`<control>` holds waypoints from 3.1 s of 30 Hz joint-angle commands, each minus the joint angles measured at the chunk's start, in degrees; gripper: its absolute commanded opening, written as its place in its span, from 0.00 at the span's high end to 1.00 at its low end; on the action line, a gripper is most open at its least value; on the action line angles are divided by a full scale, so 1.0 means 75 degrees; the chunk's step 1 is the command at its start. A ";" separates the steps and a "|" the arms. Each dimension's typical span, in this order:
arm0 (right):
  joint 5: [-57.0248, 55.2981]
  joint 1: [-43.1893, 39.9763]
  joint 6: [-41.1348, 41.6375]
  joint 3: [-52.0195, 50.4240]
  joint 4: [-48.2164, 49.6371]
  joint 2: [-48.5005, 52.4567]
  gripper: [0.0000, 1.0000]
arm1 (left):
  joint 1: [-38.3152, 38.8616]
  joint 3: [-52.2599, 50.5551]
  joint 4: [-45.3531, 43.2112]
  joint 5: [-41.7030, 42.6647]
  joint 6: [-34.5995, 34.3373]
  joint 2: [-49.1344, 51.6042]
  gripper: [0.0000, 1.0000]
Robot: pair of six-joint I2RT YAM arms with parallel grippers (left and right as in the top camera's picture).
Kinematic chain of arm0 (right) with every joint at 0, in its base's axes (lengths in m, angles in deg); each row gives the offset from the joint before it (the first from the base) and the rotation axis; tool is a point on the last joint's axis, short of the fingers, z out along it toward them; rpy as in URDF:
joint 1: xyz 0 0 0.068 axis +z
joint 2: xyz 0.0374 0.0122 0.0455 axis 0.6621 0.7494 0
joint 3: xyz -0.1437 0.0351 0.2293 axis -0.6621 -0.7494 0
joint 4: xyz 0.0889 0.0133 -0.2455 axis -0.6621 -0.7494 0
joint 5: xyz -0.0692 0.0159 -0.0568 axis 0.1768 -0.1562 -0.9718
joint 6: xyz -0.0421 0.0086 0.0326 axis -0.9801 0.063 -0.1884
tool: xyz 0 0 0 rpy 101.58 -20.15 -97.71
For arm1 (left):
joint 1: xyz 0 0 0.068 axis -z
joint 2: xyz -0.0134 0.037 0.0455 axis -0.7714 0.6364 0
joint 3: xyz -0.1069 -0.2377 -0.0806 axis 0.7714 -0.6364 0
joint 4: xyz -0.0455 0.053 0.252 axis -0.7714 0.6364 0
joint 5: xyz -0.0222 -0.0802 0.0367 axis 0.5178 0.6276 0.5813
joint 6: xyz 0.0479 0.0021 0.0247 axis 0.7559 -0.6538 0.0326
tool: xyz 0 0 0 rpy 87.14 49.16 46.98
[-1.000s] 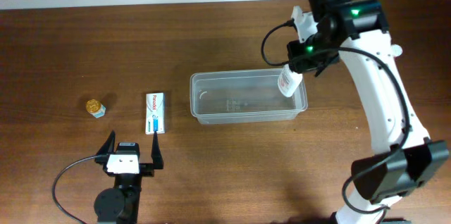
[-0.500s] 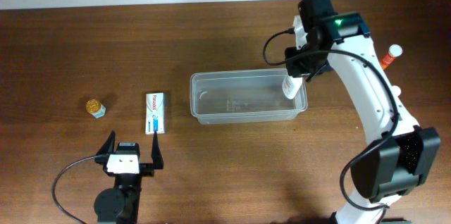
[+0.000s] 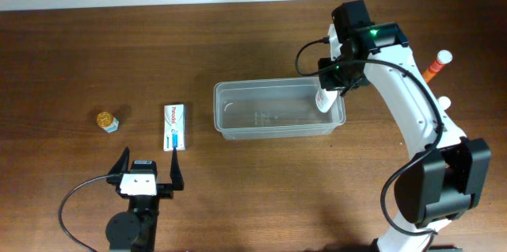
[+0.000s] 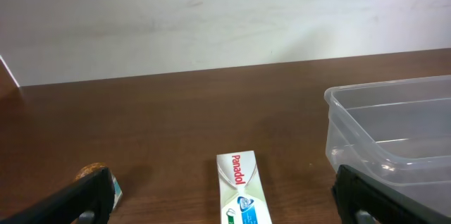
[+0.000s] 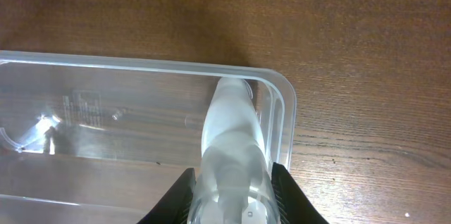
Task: Pack container
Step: 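Lower the spray bottle into the container's right end and release, then move the right gripper to the dark brown bottle and descend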
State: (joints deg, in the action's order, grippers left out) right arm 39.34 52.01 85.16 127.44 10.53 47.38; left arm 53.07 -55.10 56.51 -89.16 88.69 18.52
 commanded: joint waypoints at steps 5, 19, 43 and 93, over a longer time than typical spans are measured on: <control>-0.0122 0.0041 0.0291 -0.0455 0.0321 -0.0041 0.76 | -0.0032 -0.0015 0.0038 0.0085 0.0119 -0.0044 0.01; -0.0154 0.0041 0.0286 -0.1119 0.1037 -0.0041 0.67 | -0.0032 -0.0015 0.0035 0.0087 0.0119 -0.0044 0.01; -0.1329 -0.0425 0.0055 0.2908 -0.1279 -0.0154 0.04 | -0.0032 -0.0015 0.0038 0.0085 0.0119 -0.0044 0.01; -0.0539 -0.5030 -0.2917 -0.1373 0.1078 -0.0146 0.02 | -0.0032 -0.0015 0.0038 0.0085 0.0119 -0.0044 0.01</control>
State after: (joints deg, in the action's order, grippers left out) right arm 34.95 14.59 67.67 121.14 16.09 46.71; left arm 53.07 -55.10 56.51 -89.16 88.69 18.52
